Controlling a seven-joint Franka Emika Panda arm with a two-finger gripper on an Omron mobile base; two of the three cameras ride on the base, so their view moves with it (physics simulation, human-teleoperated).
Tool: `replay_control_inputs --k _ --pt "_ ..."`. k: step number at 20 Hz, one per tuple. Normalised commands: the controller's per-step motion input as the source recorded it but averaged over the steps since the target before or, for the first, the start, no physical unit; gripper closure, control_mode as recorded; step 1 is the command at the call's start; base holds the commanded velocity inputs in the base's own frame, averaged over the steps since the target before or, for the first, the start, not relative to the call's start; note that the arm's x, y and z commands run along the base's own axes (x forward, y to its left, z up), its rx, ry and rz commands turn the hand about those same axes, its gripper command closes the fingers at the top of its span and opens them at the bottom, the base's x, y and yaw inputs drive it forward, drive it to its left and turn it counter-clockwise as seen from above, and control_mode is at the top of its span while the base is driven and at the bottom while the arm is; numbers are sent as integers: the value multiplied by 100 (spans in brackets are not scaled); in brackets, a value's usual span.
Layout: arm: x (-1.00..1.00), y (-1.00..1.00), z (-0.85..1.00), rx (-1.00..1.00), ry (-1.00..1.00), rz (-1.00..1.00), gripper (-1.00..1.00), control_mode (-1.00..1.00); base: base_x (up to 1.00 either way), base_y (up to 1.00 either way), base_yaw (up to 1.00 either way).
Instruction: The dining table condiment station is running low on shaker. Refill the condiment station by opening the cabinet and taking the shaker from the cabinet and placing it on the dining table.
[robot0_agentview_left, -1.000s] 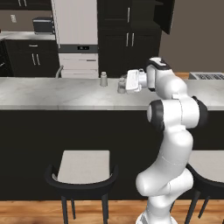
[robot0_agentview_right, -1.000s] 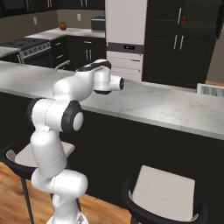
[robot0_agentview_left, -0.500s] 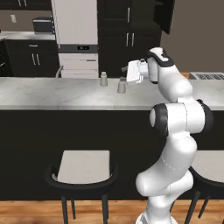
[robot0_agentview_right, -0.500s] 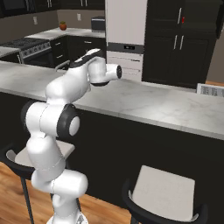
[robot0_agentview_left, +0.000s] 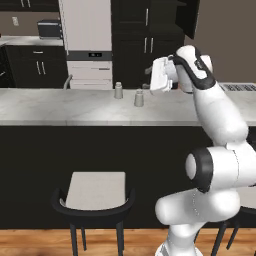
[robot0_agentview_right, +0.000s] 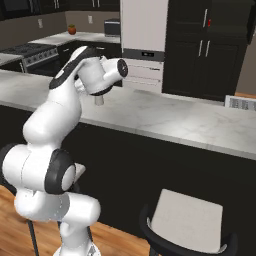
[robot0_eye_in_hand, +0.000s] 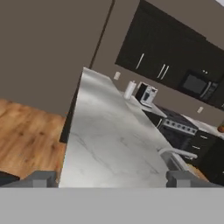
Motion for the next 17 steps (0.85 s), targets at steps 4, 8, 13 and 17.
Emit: replay_control_inputs --k 4,8,13,17 --pt "-100 12 51 -8 -7 -17 -100 -100 0 0 0" --pt "-100 3 36 -8 -20 -19 -100 -100 0 0 0" --pt "-100 0 26 -11 -35 -21 -100 -100 0 0 0" --pt "-100 0 11 -9 -53 -18 -100 -100 0 0 0"
